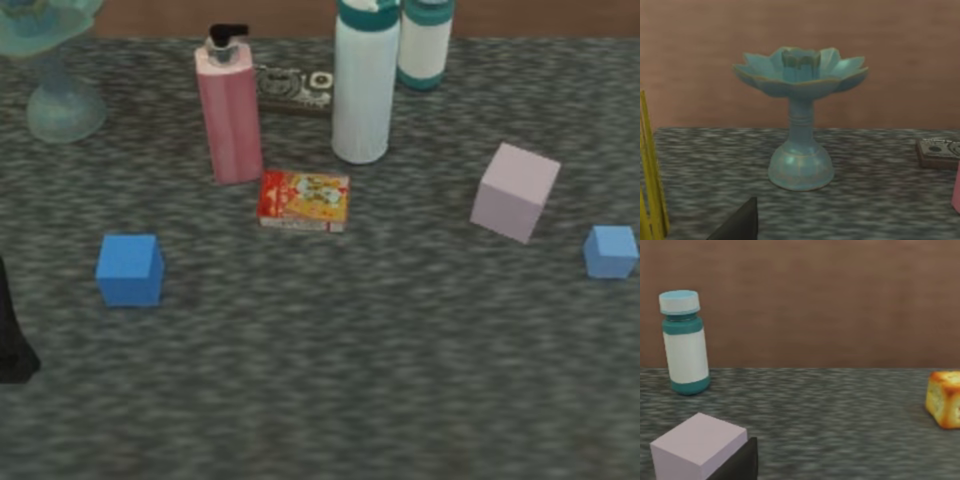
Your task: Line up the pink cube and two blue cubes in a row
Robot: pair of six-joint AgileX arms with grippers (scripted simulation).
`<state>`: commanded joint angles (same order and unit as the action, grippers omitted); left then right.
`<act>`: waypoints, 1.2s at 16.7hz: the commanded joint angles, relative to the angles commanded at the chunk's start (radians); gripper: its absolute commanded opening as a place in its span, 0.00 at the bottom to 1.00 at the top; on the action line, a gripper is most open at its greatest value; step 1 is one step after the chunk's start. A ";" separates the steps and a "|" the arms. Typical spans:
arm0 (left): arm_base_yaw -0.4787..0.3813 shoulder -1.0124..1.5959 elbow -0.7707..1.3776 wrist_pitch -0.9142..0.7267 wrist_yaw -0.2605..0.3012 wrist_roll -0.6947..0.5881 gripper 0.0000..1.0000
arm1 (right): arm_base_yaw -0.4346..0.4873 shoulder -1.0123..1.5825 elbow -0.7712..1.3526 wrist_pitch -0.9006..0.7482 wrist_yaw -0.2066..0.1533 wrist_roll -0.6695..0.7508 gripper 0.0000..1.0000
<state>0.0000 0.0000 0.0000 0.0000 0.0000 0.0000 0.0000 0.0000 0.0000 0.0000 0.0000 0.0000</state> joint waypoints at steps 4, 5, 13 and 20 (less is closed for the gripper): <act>0.000 0.000 0.000 0.000 0.000 0.000 1.00 | 0.001 0.031 0.030 -0.023 0.000 0.004 1.00; 0.000 0.000 0.000 0.000 0.000 0.000 1.00 | 0.003 0.062 0.062 -0.045 0.000 0.007 1.00; 0.000 0.000 0.000 0.000 0.000 0.000 1.00 | 0.036 0.681 0.576 -0.402 -0.003 0.056 1.00; 0.000 0.000 0.000 0.000 0.000 0.000 1.00 | 0.069 1.459 1.119 -0.814 0.004 0.106 1.00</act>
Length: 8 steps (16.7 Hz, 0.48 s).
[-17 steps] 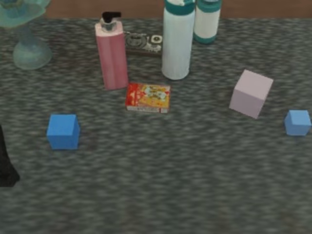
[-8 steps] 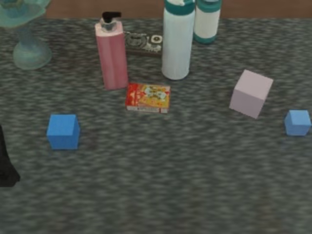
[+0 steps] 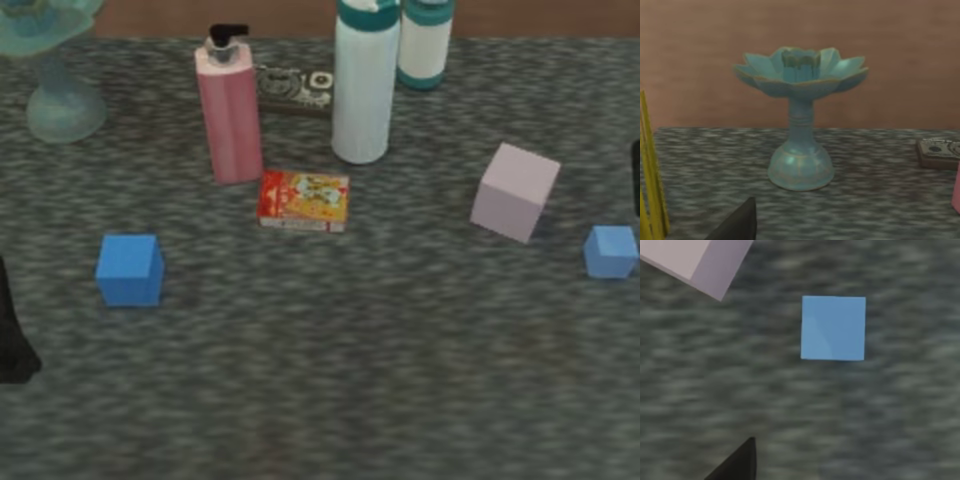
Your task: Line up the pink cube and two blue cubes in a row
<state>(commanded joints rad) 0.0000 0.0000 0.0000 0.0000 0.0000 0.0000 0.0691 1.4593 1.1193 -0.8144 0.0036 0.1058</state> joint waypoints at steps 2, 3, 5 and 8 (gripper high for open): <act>0.000 0.000 0.000 0.000 0.000 0.000 1.00 | 0.008 0.184 0.139 -0.102 0.002 0.013 1.00; 0.000 0.000 0.000 0.000 0.000 0.000 1.00 | 0.012 0.263 0.203 -0.147 0.002 0.020 1.00; 0.000 0.000 0.000 0.000 0.000 0.000 1.00 | 0.018 0.395 0.321 -0.223 0.002 0.031 1.00; 0.000 0.000 0.000 0.000 0.000 0.000 1.00 | 0.025 0.535 0.457 -0.301 0.000 0.044 1.00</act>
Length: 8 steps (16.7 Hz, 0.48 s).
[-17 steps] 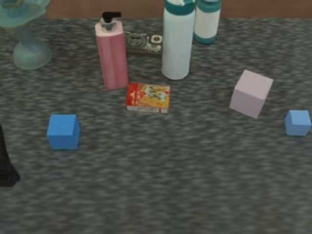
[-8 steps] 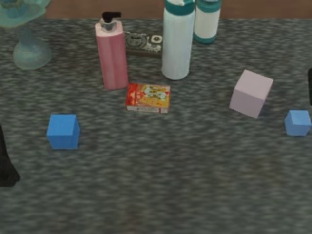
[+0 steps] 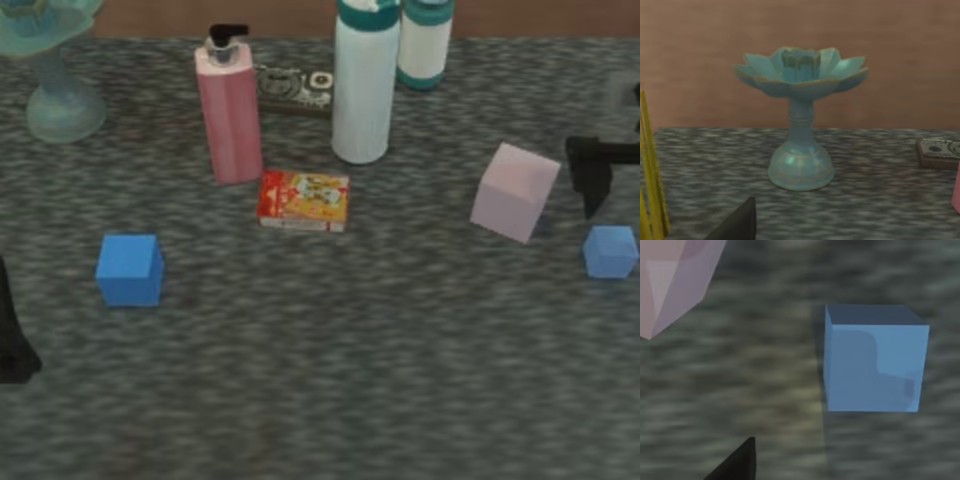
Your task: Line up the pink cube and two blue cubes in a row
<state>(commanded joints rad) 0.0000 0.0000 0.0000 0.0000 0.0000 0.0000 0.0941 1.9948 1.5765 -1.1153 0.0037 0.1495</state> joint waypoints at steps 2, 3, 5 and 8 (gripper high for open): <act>0.000 0.000 0.000 0.000 0.000 0.000 1.00 | 0.002 0.055 0.052 -0.026 -0.001 0.005 1.00; 0.000 0.000 0.000 0.000 0.000 0.000 1.00 | 0.003 0.068 0.063 -0.032 -0.002 0.006 1.00; 0.000 0.000 0.000 0.000 0.000 0.000 1.00 | 0.003 0.070 0.066 -0.033 -0.002 0.006 1.00; 0.000 0.000 0.000 0.000 0.000 0.000 1.00 | -0.003 0.068 0.063 -0.031 -0.002 0.005 1.00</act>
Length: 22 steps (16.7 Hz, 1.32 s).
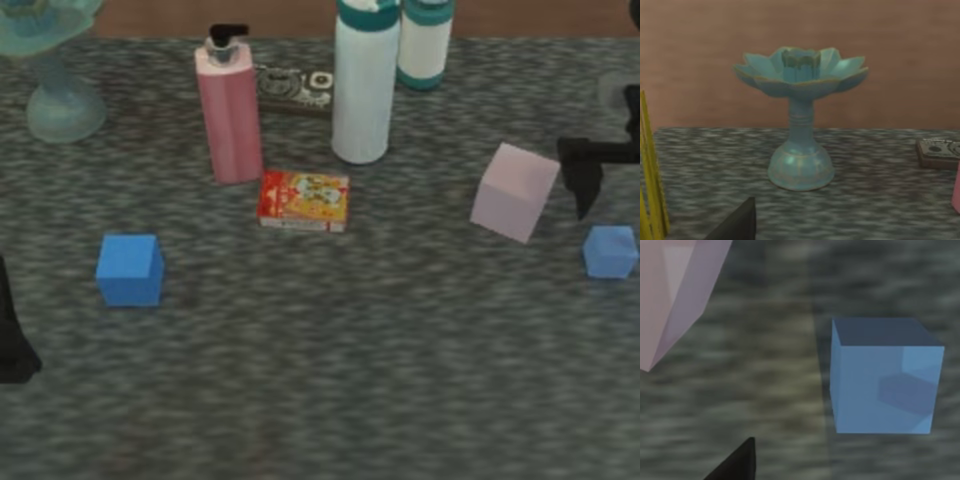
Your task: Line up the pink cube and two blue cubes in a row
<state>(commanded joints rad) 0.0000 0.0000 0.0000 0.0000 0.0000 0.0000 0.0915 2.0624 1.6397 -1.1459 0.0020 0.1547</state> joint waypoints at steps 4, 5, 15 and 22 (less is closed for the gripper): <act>0.000 0.000 0.000 0.000 0.000 0.000 1.00 | 0.004 0.028 -0.051 0.074 0.000 -0.001 1.00; 0.000 0.000 0.000 0.000 0.000 0.000 1.00 | 0.004 0.043 -0.076 0.117 0.000 0.000 1.00; 0.000 0.000 0.000 0.000 0.000 0.000 1.00 | 0.007 0.119 -0.192 0.309 0.001 0.004 0.92; 0.000 0.000 0.000 0.000 0.000 0.000 1.00 | 0.007 0.119 -0.192 0.309 0.001 0.004 0.40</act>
<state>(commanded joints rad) 0.0000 0.0000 0.0000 0.0000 0.0000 0.0000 0.0990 2.1811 1.4475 -0.8372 0.0029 0.1588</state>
